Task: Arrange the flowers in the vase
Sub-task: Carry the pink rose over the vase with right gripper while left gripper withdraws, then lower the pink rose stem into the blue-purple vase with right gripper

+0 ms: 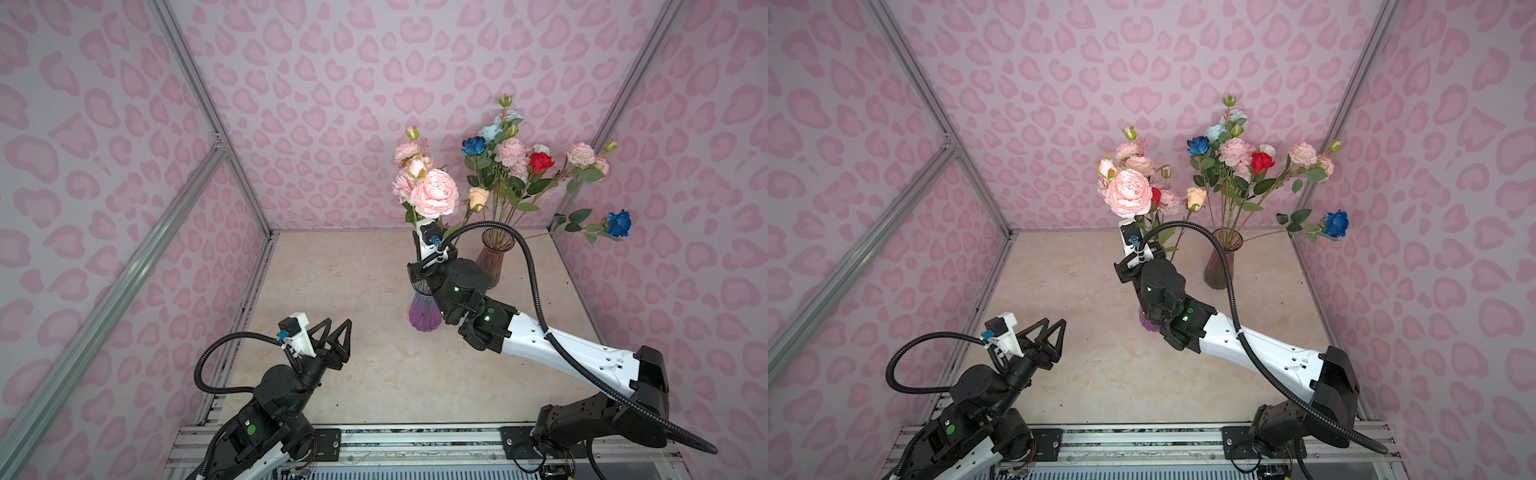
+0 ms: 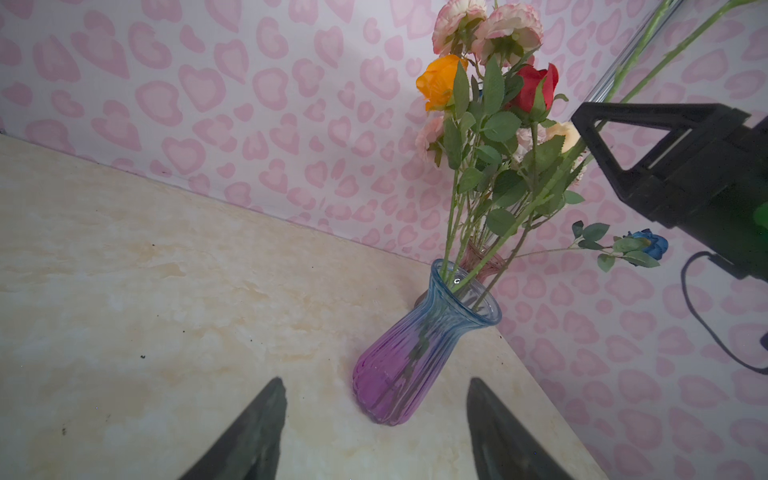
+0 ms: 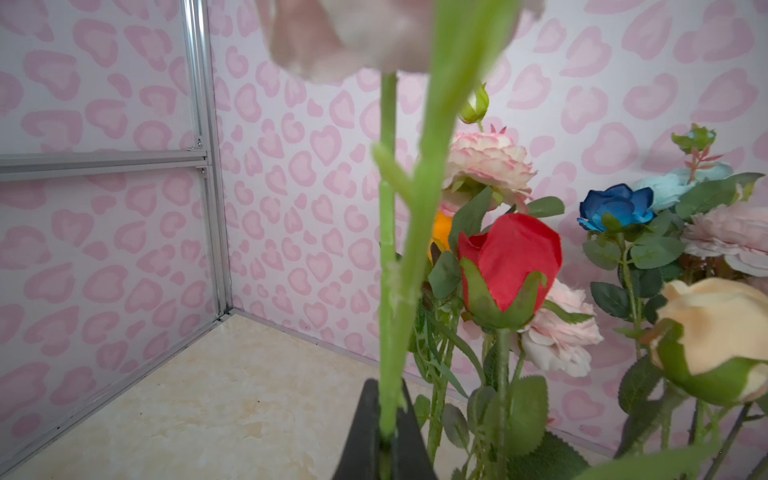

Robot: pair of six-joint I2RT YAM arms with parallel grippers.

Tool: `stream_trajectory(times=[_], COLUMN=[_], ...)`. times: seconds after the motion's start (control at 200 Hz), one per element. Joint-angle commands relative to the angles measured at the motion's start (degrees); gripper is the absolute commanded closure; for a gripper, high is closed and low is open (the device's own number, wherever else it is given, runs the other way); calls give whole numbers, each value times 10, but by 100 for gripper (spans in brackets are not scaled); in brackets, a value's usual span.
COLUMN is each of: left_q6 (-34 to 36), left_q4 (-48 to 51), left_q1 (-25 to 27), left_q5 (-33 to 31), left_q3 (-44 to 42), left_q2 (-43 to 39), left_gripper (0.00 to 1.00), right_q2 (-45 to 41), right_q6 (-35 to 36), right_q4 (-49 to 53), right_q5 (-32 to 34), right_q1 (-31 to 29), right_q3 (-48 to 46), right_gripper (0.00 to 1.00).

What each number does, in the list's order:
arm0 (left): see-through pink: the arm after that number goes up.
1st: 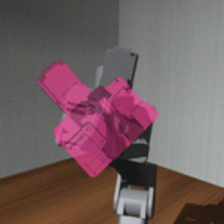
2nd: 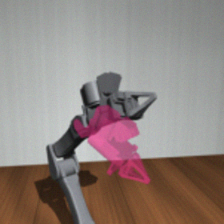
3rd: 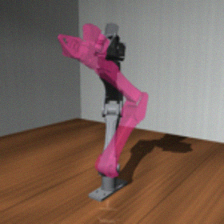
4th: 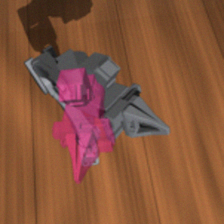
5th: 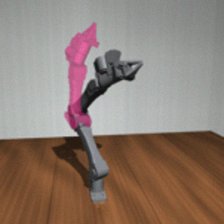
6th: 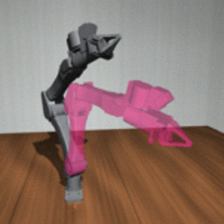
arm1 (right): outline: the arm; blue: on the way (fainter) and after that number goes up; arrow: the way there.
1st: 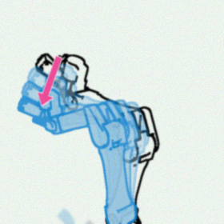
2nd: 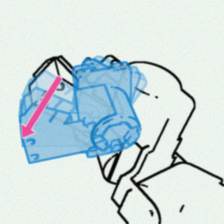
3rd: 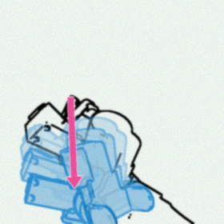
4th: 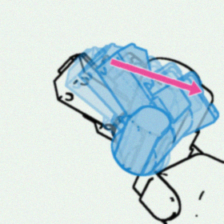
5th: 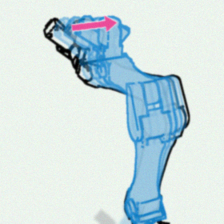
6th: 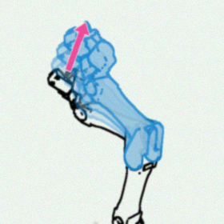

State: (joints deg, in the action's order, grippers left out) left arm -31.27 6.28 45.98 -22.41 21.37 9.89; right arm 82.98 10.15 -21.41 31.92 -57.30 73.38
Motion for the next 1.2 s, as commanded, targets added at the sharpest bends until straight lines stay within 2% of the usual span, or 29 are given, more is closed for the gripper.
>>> stream_trajectory(times=[0.0,0.33,0.575,0.75,1.015,1.195], left_q6=[-10,-14,-17,-18,-20,-22], left_q4=[-7,-11,-13,-15,-16,-18], left_q1=[-1,-1,-1,0,-1,-1], left_q5=[-2,-6,-7,-8,-8,-8], left_q3=[-4,-12,-15,-16,-15,-15], left_q2=[0,7,17,22,25,29], left_gripper=[30,30,30,30,30,30], right_q2=[8,25,25,26,22,17], right_q6=[8,-15,-83,-117,-121,-124], right_q4=[-23,4,34,57,67,67], right_q5=[7,9,-4,-14,-14,-15], right_q1=[0,5,30,45,47,47], right_q3=[3,-13,-37,-42,-48,-55], right_gripper=[99,96,95,90,81,81])
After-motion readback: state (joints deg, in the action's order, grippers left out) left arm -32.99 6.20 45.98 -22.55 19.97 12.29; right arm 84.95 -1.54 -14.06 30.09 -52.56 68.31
